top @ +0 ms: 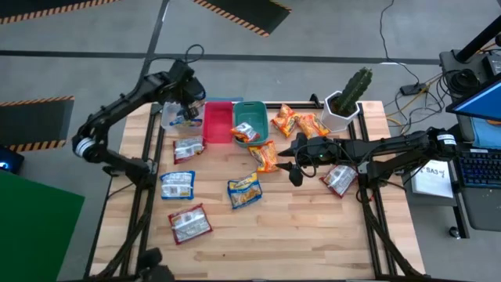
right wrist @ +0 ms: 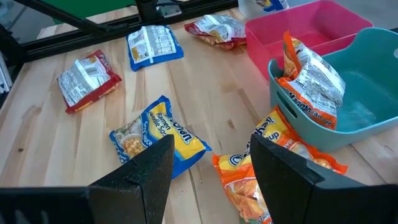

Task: Sort Maruchan noodles
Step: Put the blue noodle pack into the transparent bin

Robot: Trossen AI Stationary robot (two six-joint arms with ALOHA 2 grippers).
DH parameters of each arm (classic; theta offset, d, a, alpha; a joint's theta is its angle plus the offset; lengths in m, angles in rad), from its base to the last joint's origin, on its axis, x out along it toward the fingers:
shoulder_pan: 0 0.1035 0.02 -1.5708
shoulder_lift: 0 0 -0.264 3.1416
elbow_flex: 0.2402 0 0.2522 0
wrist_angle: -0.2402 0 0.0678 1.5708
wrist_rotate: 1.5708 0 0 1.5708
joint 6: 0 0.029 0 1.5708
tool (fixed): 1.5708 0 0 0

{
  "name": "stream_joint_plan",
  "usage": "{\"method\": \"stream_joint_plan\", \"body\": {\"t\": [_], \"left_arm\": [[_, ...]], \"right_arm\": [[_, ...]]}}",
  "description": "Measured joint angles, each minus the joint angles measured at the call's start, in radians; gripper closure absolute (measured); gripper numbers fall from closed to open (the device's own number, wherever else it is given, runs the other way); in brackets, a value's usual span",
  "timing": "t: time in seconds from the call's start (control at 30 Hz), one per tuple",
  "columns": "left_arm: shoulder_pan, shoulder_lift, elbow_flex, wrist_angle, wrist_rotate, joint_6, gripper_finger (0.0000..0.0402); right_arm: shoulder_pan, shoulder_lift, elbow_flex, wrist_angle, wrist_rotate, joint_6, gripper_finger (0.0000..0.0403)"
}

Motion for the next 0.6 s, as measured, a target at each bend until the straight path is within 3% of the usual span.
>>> {"method": "stream_joint_plan", "body": {"t": [0.3,0.6], "left_arm": [[0.041,0.126,0.061,-0.024,0.016,0.117,0.0401],[0.052,0.235,0.170,-0.279,0.050,0.130,0.0401]], "right_arm": [[-0.001,0.000,-0.001,0.000,0.001,-0.022,0.0202],[-0.003,0.000,-0.001,0.000,0.002,-0.038,0.0202]]}}
